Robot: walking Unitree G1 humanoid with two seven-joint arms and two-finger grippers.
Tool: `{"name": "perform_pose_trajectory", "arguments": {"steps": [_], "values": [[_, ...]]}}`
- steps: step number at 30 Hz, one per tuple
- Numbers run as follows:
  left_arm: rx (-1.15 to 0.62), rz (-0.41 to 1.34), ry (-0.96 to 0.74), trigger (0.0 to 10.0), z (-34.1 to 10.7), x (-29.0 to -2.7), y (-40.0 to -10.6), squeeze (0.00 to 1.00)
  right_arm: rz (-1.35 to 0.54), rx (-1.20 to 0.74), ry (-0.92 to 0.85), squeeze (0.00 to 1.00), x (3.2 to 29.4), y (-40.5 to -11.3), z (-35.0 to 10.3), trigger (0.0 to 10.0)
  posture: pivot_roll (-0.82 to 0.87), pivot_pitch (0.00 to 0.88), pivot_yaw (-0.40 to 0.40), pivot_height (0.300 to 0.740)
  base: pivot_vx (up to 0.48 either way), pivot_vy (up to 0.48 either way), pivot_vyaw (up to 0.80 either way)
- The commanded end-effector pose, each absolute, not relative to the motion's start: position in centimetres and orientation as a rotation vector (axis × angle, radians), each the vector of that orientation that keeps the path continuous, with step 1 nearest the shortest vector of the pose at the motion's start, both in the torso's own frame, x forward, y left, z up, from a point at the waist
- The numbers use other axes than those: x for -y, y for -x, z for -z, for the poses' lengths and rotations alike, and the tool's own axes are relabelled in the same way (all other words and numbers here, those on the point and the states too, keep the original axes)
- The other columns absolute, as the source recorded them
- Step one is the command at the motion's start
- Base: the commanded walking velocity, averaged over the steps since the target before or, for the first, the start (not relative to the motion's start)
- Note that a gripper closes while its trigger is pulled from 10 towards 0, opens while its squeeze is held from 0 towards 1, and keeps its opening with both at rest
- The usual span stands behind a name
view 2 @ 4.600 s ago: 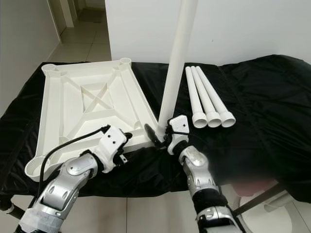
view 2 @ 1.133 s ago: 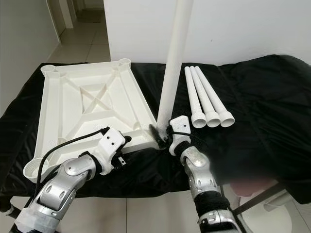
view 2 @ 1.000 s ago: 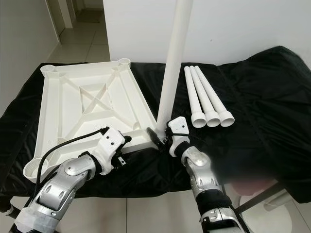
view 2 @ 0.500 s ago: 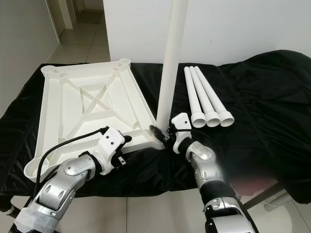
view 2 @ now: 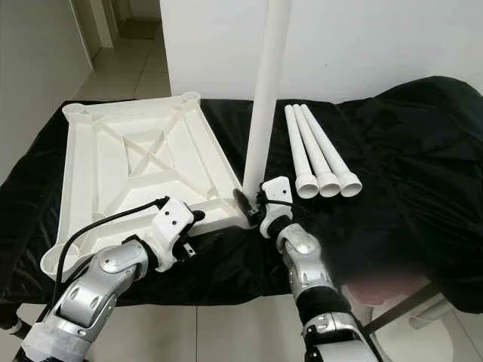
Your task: Building children table
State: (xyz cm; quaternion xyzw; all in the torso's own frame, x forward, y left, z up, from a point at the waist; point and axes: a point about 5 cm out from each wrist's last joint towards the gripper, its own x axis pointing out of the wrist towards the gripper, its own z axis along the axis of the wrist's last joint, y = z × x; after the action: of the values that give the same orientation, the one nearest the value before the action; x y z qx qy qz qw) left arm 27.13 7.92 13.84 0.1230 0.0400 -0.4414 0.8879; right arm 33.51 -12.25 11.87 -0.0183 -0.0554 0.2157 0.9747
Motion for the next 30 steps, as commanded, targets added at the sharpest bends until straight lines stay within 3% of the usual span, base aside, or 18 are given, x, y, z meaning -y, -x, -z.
{"name": "perform_pose_trajectory", "arguments": {"steps": [1,5,8,11,21,22,23,24,30], "values": [[-0.085,0.935,-0.262,10.0,-13.9,-7.7,-26.9,0.00,-0.415,0.036,0.054,0.00,12.3,-33.0,-10.3,10.0,0.01,0.014,0.004,0.740,0.000,0.000,0.00],[-0.088,0.945,-0.264,10.0,-13.8,-7.6,-26.8,0.00,-0.357,0.029,0.027,0.00,11.2,-32.4,-10.1,10.0,0.01,0.014,0.005,0.740,0.000,0.000,0.00],[-0.086,0.946,-0.264,10.0,-13.9,-7.5,-26.9,0.00,-0.156,0.002,0.003,0.00,10.9,-32.0,-9.7,10.0,0.00,0.012,0.003,0.740,0.000,0.000,0.00],[-0.085,0.945,-0.263,10.0,-13.8,-7.5,-26.9,0.00,-0.073,-0.022,-0.032,0.00,10.3,-31.6,-9.4,10.0,0.00,0.012,0.003,0.740,0.000,0.000,0.00],[-0.083,0.950,-0.258,10.0,-13.8,-7.2,-26.8,0.00,-0.106,0.028,-0.029,0.00,9.1,-31.2,-10.4,10.0,0.00,0.004,-0.005,0.740,0.000,0.000,0.00],[-0.083,0.951,-0.258,10.0,-13.8,-7.2,-26.8,0.00,-0.108,0.035,-0.030,0.29,9.2,-31.2,-10.6,10.0,0.00,0.000,-0.003,0.740,0.000,0.000,0.00],[-0.083,0.951,-0.258,10.0,-13.8,-7.2,-26.8,0.00,-0.108,0.035,-0.030,0.29,9.2,-31.2,-10.6,10.0,0.00,0.000,-0.003,0.740,0.000,0.000,0.00],[-0.081,0.952,-0.259,10.0,-13.8,-7.2,-26.9,0.00,-0.114,0.044,-0.026,1.00,9.4,-31.3,-10.8,10.0,0.00,0.000,-0.003,0.740,0.000,0.000,0.00],[-0.078,0.950,-0.260,10.0,-13.8,-7.2,-27.1,0.00,-0.130,0.067,0.001,1.00,10.6,-31.7,-11.3,10.0,0.00,0.000,-0.011,0.740,0.000,0.000,0.00]]}}
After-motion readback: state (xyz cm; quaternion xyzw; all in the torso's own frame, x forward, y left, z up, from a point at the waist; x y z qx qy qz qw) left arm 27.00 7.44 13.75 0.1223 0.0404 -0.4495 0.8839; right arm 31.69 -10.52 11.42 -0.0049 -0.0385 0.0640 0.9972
